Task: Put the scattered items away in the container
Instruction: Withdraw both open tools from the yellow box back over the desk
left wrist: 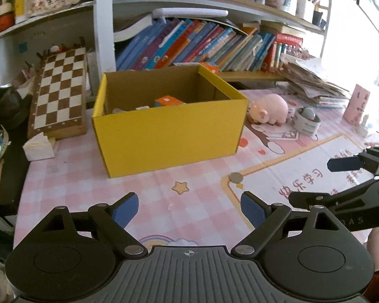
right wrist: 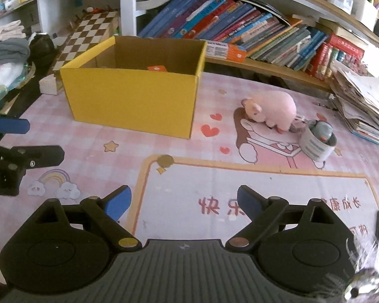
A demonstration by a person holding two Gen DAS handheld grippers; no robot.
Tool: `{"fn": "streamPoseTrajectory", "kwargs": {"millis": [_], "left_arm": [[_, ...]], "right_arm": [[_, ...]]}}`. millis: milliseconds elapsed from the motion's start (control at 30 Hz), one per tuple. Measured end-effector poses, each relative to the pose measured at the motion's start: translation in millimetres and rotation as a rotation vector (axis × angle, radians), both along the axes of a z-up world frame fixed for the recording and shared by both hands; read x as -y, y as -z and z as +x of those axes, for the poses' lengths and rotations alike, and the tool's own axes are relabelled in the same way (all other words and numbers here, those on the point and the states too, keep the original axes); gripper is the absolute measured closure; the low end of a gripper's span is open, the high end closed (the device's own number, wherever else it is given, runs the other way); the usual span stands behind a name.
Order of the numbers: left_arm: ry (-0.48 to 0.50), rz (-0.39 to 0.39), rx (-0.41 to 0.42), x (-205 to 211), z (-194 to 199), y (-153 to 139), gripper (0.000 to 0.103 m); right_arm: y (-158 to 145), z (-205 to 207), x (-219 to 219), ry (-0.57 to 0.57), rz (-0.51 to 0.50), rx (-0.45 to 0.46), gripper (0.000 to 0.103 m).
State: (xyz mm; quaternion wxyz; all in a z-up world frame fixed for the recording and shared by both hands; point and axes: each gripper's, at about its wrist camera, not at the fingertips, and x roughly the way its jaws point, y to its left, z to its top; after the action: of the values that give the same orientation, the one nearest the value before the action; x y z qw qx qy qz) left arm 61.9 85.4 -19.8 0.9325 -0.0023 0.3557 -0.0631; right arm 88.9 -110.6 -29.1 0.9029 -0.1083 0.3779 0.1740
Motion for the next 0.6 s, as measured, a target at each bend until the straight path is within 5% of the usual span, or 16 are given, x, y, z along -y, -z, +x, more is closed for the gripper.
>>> {"fn": "streamPoseTrajectory", "kwargs": {"millis": [600], "left_arm": [[0.005,0.004,-0.04,29.3,3.3,7.4,0.012]], "right_arm": [[7.9,4.6,28.3,0.029,-0.013,-0.025,0.008]]}}
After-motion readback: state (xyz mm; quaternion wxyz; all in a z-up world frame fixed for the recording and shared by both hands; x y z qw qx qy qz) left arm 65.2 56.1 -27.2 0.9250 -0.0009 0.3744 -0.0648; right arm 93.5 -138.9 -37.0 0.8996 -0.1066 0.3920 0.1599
